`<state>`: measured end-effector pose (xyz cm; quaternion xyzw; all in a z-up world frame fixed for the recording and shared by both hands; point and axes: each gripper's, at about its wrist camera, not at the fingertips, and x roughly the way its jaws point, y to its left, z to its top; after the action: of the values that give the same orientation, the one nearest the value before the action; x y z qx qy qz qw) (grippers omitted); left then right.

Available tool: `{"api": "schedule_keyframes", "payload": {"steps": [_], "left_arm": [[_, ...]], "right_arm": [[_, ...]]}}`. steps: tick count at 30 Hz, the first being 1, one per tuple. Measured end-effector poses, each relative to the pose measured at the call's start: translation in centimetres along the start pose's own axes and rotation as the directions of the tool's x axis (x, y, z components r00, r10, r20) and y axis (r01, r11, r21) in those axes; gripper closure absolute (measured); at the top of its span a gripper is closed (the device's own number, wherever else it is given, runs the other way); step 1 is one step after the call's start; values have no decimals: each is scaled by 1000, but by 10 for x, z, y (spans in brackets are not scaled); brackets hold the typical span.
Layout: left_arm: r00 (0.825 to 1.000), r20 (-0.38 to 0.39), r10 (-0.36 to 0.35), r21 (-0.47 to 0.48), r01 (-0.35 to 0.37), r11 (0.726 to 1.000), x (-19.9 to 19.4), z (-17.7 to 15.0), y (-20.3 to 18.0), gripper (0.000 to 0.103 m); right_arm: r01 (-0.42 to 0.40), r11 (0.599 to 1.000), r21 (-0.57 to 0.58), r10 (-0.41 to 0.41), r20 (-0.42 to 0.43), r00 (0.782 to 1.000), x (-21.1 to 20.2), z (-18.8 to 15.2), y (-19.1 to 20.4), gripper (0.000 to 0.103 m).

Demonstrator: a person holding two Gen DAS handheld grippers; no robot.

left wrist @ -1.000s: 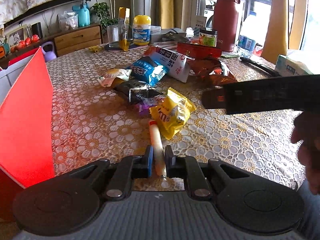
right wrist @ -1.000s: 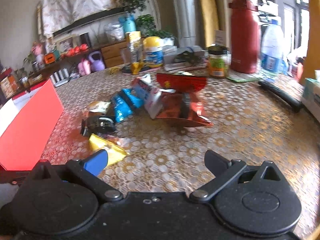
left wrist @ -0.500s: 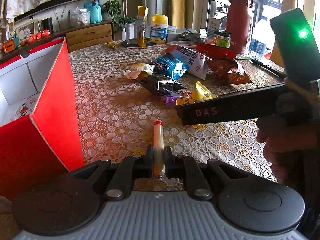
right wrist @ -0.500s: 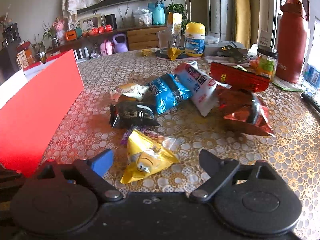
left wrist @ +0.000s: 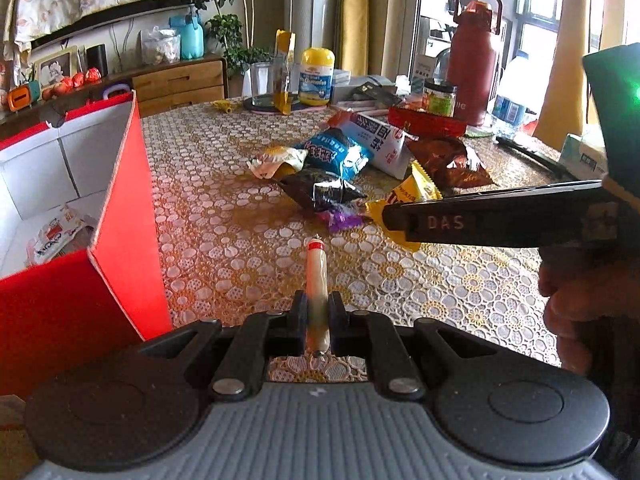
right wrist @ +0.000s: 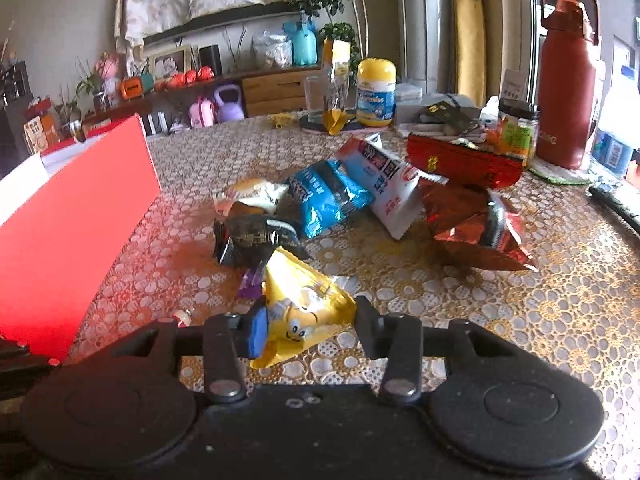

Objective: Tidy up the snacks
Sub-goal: 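Carry the sausage stick and yellow bag with both tools over the white box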

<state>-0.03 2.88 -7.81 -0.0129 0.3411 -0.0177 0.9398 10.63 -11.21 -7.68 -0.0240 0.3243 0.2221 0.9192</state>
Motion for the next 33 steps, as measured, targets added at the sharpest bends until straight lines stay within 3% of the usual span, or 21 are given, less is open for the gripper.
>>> {"api": "schedule_keyframes", "payload": {"steps": [16,33], "left_arm": [[995,100,-3,0,3,1000,-40,18,0,92],[970,237,62,-41,-54,998,-92,43,31,92]], "right_arm": [[-2,999,33,0,74,997,-48,12,1,60],[-63,998,-19,65,167,984,-82,38,30,60]]}}
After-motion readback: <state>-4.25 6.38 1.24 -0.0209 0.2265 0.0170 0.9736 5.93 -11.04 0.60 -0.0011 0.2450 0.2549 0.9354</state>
